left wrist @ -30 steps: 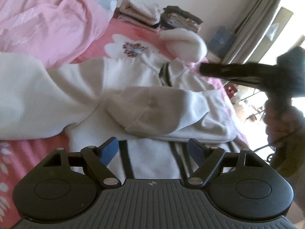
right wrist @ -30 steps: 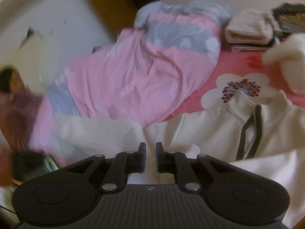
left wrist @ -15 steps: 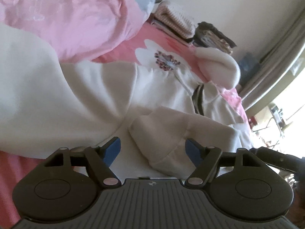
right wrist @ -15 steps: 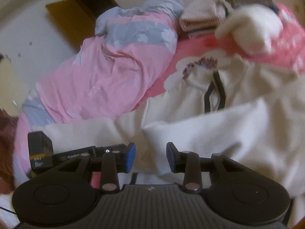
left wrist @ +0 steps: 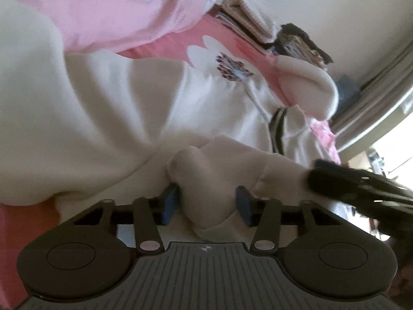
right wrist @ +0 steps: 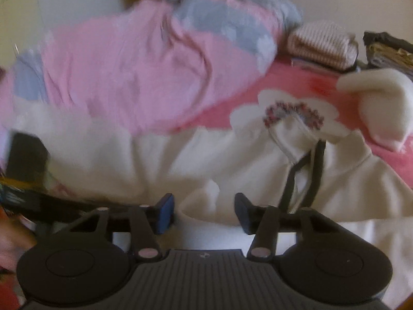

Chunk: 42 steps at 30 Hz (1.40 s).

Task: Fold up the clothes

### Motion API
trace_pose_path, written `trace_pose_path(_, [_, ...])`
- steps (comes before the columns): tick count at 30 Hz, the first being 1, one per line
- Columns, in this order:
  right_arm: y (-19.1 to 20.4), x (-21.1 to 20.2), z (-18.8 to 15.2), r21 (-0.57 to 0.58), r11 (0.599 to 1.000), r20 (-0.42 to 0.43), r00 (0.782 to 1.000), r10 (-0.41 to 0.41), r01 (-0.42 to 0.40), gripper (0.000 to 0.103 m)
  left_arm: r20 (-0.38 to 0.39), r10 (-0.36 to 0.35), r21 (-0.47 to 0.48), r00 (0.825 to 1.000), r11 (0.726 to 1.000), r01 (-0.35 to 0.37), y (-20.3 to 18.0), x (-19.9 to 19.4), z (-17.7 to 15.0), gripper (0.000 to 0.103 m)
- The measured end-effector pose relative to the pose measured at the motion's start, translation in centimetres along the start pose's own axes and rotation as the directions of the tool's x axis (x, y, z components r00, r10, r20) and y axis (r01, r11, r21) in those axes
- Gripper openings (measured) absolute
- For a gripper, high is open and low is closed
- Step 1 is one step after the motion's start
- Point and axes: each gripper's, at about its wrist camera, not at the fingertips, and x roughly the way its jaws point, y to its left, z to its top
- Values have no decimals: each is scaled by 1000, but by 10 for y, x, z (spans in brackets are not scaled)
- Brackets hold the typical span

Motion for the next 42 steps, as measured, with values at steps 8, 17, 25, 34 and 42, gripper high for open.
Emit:
trace_pose_path(8, [3, 13, 1, -36, 999, -15, 1000, -13, 13, 3, 83, -26, 92, 996, 996, 18, -14, -20, -3, 10])
trace_pose_path(17, [14, 51, 21, -89, 994, 72, 995, 63, -56, 3, 83, 11, 90, 996, 996, -19, -15, -49, -21, 10])
trace_pose_path(25, [-26, 84, 19, 234, 960, 3, 987, 158, -155, 12, 7, 64, -25, 998, 998, -64, -2, -51, -21, 43])
trace_pose_path(34, [-109, -118, -26, 560, 771, 421, 905, 50, -304, 26, 170, 83, 60, 982, 994, -95, -11, -79, -5, 51])
trace_pose_path(42, [-143, -191, -110, 735, 674, 167, 944, -284, 73, 27, 120, 71, 324, 990, 940, -106, -46, -41, 13, 62])
